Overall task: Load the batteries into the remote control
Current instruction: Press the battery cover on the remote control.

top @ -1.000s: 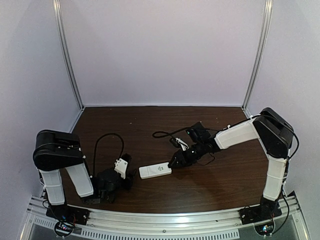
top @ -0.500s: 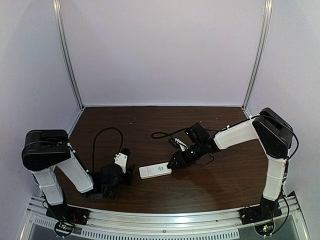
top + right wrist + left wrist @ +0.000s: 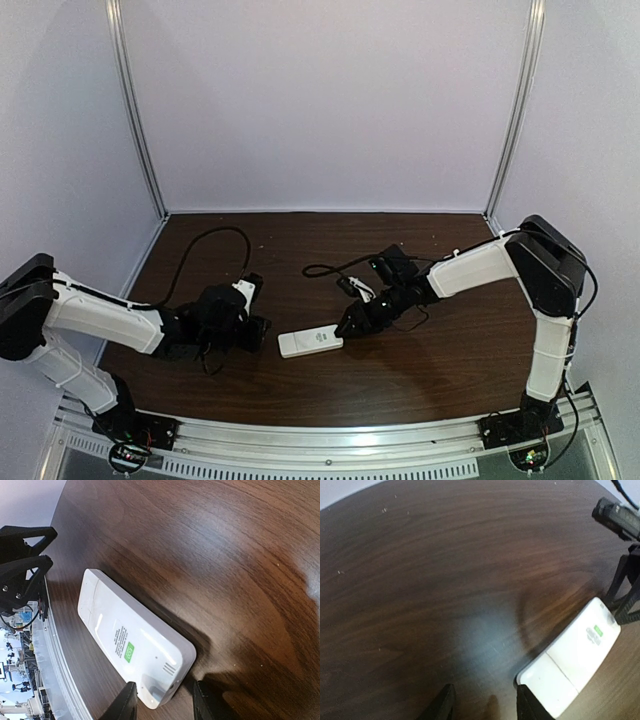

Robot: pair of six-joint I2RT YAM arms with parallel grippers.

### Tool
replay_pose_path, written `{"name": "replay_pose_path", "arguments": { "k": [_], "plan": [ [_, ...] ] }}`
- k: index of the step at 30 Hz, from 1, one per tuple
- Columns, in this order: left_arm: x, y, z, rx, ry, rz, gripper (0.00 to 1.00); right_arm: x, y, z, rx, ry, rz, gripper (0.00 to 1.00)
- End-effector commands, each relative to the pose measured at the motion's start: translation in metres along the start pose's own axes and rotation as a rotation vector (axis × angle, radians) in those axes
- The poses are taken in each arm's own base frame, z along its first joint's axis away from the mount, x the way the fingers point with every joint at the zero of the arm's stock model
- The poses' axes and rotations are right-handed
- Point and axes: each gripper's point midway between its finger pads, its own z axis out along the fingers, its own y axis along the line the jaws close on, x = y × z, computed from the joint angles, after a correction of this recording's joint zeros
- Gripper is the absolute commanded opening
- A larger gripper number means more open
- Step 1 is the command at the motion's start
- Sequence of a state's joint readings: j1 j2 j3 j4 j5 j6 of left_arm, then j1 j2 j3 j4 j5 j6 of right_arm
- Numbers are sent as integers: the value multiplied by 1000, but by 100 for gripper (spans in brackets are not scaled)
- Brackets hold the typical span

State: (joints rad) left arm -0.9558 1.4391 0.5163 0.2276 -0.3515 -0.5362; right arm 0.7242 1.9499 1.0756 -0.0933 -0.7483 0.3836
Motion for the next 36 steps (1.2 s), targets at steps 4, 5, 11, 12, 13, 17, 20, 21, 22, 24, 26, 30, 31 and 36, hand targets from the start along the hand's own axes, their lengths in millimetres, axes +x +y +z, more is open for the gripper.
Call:
{"name": "replay_pose_path", "arguments": {
  "k": [4, 5, 11, 12, 13, 17, 20, 21, 22, 24, 26, 30, 31, 36],
  "plan": [
    [60, -18, -16, 175, 254, -136, 43, -4, 5, 1, -20, -9, -17, 38],
    [59, -25, -18, 225, 244, -159, 41, -4, 4, 1, -21, -8, -15, 37],
    [42, -46, -26, 391, 195, -234, 34, -4, 4, 1, -23, -9, -12, 36],
    [42, -48, -25, 404, 199, -239, 34, -4, 4, 2, -22, -8, -10, 36],
    [40, -52, -25, 423, 197, -243, 34, -4, 4, 2, -22, -8, -9, 36],
    [36, -56, -22, 446, 189, -265, 33, -3, 3, 2, -22, -7, -8, 36],
    [34, -53, -14, 432, 191, -285, 29, -3, 4, 3, -25, -6, -8, 35],
    [33, -52, -13, 426, 189, -292, 27, -3, 4, 2, -25, -7, -9, 34],
    [31, -50, -11, 425, 186, -295, 26, -2, 4, 2, -26, -5, -8, 34],
    [30, -49, -9, 420, 185, -299, 26, -2, 4, 2, -28, -5, -8, 33],
    [28, -50, -8, 424, 181, -294, 25, -2, 3, 3, -28, -4, -8, 33],
    [27, -55, -5, 442, 184, -284, 25, 0, 2, 5, -31, -1, -4, 32],
    [27, -55, -4, 445, 183, -285, 25, -1, 2, 5, -31, -2, -3, 32],
    [27, -55, 2, 432, 186, -280, 24, 0, 3, 6, -34, -2, -3, 32]
  ]
}}
